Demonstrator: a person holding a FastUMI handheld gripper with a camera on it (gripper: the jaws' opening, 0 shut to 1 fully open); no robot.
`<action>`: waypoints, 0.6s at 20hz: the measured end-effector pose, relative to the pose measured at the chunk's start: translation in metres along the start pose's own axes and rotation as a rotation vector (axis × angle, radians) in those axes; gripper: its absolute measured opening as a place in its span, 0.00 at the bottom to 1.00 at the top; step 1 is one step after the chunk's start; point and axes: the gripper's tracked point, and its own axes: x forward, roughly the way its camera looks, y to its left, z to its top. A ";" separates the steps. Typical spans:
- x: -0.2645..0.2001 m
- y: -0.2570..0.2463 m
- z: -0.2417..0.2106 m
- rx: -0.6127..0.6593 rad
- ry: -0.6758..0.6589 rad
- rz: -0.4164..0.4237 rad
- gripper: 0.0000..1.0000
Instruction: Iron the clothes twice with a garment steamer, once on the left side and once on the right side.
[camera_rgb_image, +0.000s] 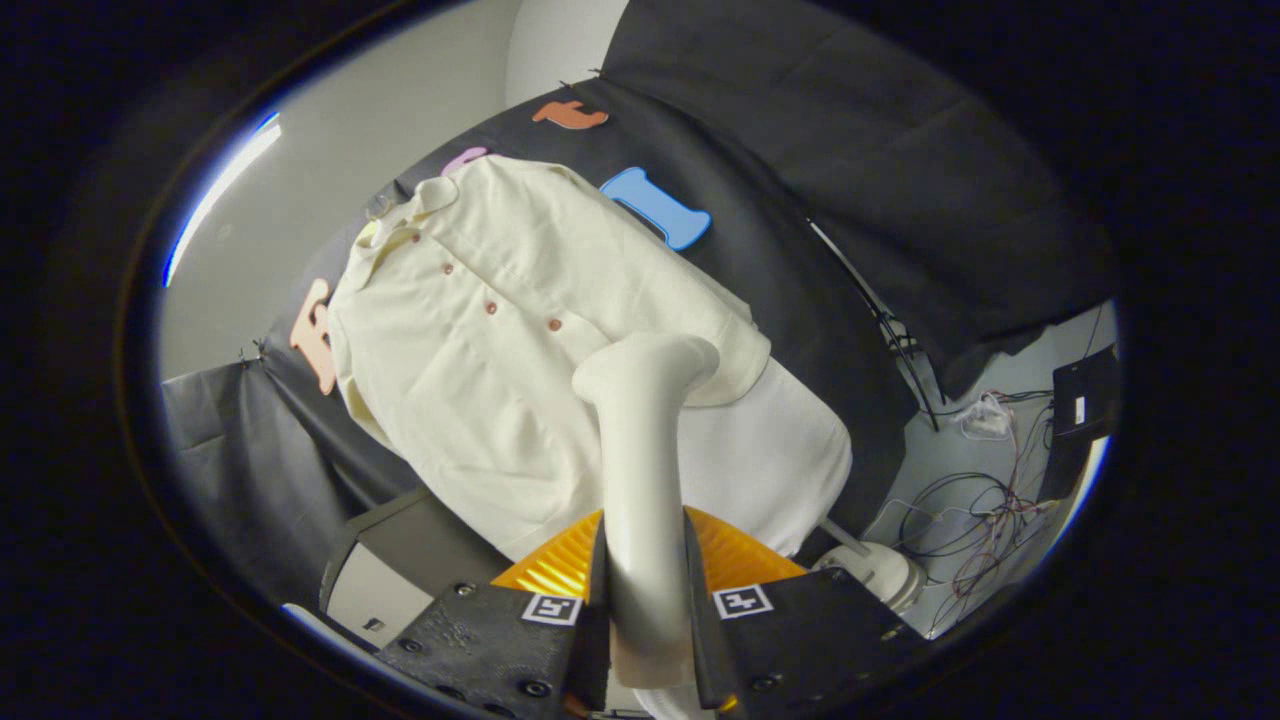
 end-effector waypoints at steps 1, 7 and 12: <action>-0.009 0.010 -0.001 -0.010 -0.005 0.007 0.33; -0.066 0.099 -0.021 -0.068 0.021 0.125 0.33; -0.115 0.194 -0.047 -0.124 0.027 0.260 0.33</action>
